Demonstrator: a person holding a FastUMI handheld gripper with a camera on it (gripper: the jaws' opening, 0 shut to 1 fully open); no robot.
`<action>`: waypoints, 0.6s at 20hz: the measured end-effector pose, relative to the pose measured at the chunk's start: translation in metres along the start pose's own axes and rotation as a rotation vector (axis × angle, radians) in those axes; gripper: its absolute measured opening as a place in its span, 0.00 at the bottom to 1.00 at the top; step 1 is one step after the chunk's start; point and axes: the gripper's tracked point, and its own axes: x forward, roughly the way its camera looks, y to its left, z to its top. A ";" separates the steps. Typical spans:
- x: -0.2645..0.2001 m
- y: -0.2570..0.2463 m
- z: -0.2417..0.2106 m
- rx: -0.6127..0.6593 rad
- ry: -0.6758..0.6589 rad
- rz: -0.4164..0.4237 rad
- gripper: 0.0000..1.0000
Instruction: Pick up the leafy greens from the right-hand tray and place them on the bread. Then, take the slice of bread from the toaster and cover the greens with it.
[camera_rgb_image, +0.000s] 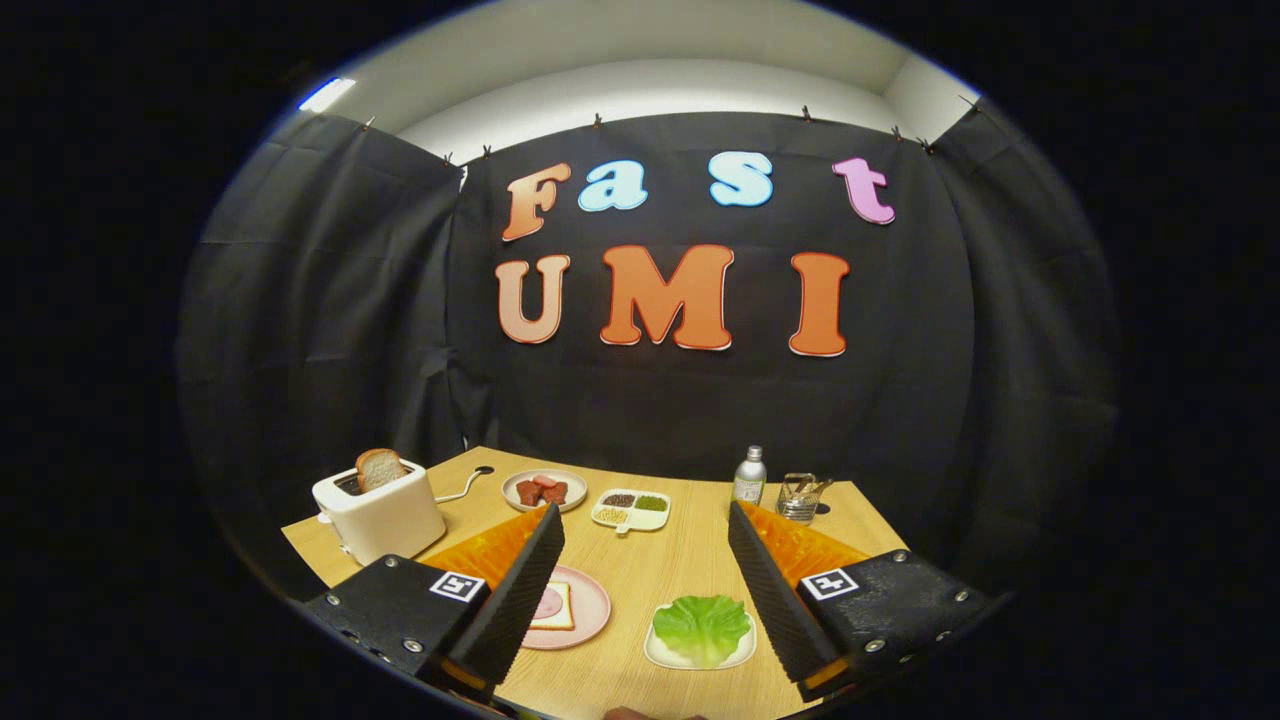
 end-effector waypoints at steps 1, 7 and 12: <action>0.005 -0.001 -0.007 0.005 0.019 0.011 0.99; 0.042 -0.019 -0.070 0.051 0.199 0.047 0.99; 0.069 -0.034 -0.132 0.072 0.401 0.069 0.99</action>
